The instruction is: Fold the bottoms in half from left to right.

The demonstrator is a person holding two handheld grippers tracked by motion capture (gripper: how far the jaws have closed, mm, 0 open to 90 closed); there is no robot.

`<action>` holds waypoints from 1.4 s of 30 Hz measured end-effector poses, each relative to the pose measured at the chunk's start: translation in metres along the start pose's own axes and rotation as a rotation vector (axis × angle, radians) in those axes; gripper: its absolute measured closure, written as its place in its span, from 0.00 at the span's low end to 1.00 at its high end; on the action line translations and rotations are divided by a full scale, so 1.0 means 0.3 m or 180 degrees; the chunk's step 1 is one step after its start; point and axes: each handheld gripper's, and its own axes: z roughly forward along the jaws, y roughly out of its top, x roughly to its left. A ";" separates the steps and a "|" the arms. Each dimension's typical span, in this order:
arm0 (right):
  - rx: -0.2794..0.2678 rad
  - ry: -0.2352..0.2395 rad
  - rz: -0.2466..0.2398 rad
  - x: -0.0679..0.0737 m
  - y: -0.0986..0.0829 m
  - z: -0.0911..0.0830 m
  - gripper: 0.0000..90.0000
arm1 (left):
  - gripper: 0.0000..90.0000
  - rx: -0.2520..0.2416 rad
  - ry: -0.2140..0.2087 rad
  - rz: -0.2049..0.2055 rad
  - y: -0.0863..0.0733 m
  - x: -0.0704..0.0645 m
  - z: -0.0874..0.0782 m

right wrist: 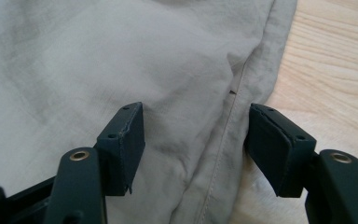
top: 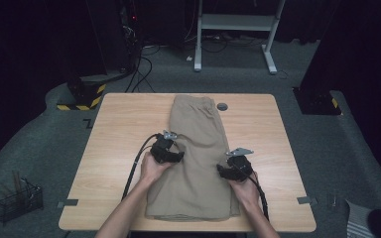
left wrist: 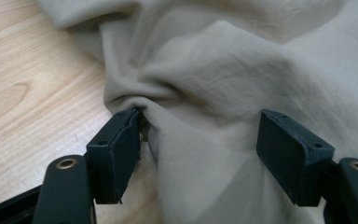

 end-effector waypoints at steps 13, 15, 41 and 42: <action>0.0018 -0.0012 -0.0008 0.017 -0.033 -0.030 0.37 | 0.27 -0.0001 0.0054 -0.0082 -0.169 -0.005 -0.139; 0.0010 -0.0012 0.0006 0.017 -0.035 -0.031 0.38 | 0.27 -0.0044 0.0073 -0.0061 -0.172 -0.015 -0.134; -0.0176 0.0194 -0.0274 0.061 -0.043 -0.027 0.96 | 0.91 -0.0170 -0.0064 0.0247 -0.196 -0.101 -0.145; -0.0181 0.0197 -0.0284 0.062 -0.044 -0.028 0.96 | 0.91 -0.0172 -0.0081 0.0248 -0.196 -0.099 -0.146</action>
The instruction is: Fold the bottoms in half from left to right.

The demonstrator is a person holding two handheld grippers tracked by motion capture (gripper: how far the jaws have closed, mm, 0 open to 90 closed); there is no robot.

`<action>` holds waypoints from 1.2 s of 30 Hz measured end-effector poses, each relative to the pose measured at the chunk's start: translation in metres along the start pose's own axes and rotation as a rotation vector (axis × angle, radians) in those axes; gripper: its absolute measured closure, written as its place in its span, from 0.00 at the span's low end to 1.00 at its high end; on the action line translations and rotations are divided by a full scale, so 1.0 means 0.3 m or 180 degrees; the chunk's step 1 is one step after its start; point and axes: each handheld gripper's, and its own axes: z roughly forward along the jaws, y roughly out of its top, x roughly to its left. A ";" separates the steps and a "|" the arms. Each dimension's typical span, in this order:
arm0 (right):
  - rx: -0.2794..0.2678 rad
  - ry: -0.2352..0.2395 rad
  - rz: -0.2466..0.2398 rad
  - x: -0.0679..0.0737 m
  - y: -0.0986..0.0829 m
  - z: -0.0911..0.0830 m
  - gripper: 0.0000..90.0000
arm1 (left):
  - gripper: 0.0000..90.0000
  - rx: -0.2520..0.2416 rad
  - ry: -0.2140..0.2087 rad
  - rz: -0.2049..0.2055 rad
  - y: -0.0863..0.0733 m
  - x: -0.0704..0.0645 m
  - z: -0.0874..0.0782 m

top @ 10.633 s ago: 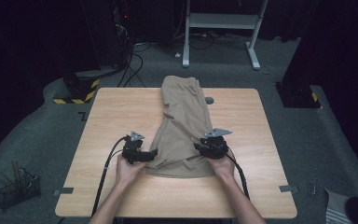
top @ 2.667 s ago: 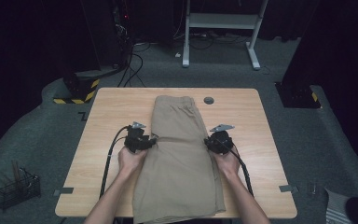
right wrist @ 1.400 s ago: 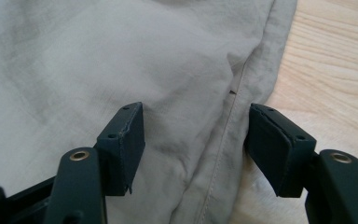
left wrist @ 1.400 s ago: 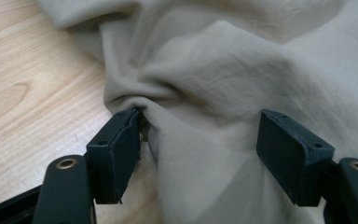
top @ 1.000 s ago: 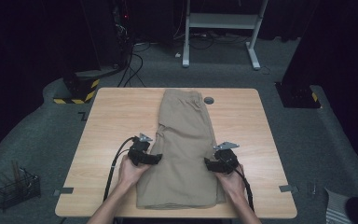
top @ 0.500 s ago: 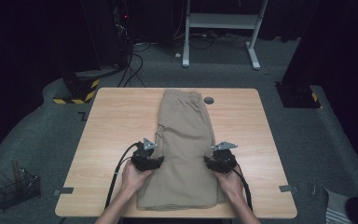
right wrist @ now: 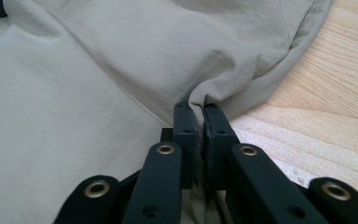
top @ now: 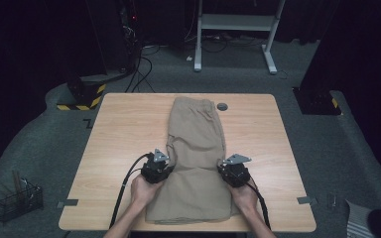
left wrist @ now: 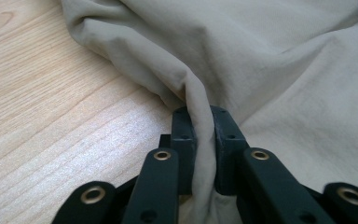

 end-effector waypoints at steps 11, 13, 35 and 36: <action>-0.0262 0.0080 -0.0095 0.002 -0.003 -0.081 0.98 | 0.94 -0.0291 -0.0322 -0.0091 -0.012 0.027 -0.091; -0.0337 0.0103 -0.0127 0.004 0.005 -0.104 0.98 | 0.94 -0.0399 -0.0359 -0.0121 -0.006 0.030 -0.121; -0.0941 0.0003 -0.0501 0.046 0.083 -0.305 0.98 | 0.94 -0.1022 -0.0506 -0.0025 0.074 0.014 -0.330; -0.0955 -0.0010 -0.0517 0.049 0.084 -0.309 0.98 | 0.94 -0.1026 -0.0503 -0.0022 0.075 0.015 -0.333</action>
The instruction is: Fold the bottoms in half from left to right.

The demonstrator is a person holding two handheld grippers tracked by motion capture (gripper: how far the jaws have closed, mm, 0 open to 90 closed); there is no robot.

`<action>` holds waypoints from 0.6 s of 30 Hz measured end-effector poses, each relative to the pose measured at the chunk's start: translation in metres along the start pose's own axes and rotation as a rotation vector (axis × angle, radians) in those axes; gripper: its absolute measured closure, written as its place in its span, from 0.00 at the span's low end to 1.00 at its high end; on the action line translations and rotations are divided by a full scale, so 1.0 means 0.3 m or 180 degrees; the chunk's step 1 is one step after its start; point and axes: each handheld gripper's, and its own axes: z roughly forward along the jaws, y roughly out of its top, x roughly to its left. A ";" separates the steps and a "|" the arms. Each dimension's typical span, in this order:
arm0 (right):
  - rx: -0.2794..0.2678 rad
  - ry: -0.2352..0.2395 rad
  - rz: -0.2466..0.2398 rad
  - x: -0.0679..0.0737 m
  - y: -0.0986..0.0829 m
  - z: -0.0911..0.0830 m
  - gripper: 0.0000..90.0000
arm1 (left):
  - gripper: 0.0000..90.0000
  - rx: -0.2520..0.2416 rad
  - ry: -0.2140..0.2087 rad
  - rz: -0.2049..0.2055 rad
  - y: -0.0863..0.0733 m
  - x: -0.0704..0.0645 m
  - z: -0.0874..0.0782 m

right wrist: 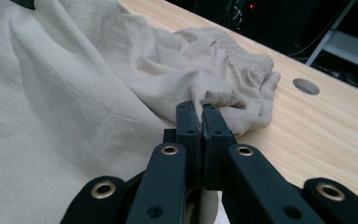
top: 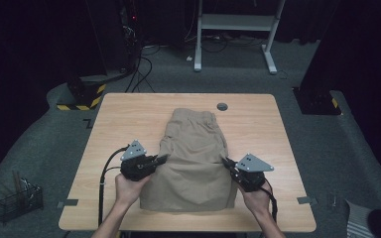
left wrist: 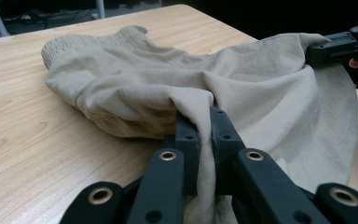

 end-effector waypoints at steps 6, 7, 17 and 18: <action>-0.0050 0.0000 -0.0025 0.004 0.015 -0.013 0.98 | 0.94 -0.0036 -0.0015 -0.0028 0.007 0.004 -0.014; -0.0052 0.0000 -0.0026 0.005 0.018 -0.015 0.98 | 0.94 -0.0044 -0.0018 -0.0028 0.008 0.002 -0.016; -0.0123 -0.0013 -0.0084 0.009 0.034 -0.045 0.98 | 0.94 -0.0112 -0.0036 0.0047 0.020 -0.019 -0.042; -0.0129 -0.0014 -0.0093 0.011 0.035 -0.048 0.98 | 0.94 -0.0114 -0.0039 0.0059 0.020 -0.020 -0.045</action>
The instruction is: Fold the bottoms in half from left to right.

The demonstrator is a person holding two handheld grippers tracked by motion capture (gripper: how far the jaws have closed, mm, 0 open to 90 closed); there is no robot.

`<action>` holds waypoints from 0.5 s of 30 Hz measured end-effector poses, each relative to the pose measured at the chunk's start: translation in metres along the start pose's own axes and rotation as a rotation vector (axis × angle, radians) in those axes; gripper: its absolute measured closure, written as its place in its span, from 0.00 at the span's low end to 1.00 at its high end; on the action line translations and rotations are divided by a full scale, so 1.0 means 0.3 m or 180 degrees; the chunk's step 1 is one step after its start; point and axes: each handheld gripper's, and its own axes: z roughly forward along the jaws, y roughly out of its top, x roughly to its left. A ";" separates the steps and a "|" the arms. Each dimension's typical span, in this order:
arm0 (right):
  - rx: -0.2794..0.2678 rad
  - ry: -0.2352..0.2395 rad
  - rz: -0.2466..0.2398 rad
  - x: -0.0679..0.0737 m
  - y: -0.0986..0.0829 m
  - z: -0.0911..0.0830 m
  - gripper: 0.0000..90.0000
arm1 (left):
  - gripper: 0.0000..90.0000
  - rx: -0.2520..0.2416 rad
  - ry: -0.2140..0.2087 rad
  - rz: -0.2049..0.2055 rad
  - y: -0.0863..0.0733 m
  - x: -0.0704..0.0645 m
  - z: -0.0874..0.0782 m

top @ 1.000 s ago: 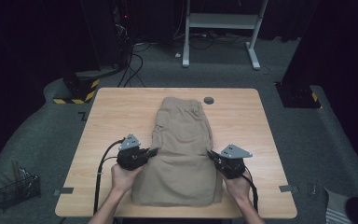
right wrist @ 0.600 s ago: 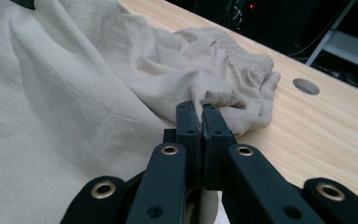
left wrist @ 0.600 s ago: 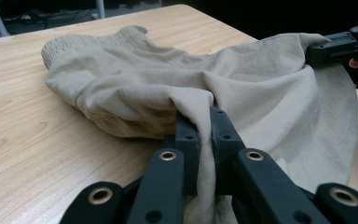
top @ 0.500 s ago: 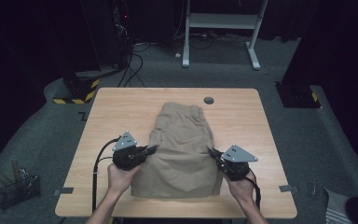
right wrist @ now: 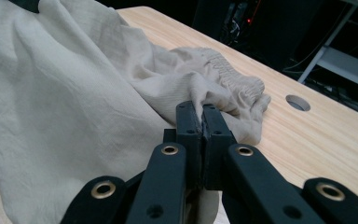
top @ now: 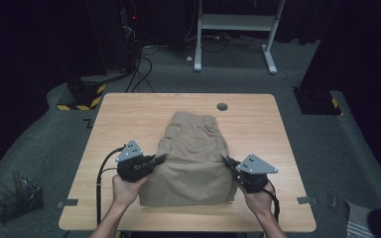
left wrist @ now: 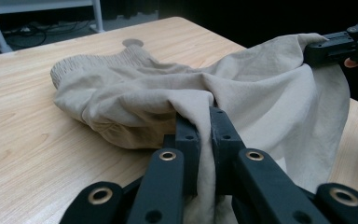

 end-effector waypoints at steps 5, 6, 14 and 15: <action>-0.0015 -0.0013 -0.0036 0.003 0.007 -0.007 0.98 | 0.94 -0.0031 -0.0031 -0.0028 0.002 0.003 -0.002; -0.0022 -0.0015 -0.0033 0.003 0.008 -0.008 0.98 | 0.94 -0.0041 -0.0039 -0.0038 0.003 0.001 -0.004; -0.0104 -0.0023 -0.0097 0.019 0.023 -0.048 0.98 | 0.94 -0.0099 -0.0111 -0.0007 0.014 -0.023 -0.033; -0.0116 -0.0018 -0.0105 0.023 0.025 -0.054 0.98 | 0.94 -0.0102 -0.0115 -0.0005 0.016 -0.029 -0.037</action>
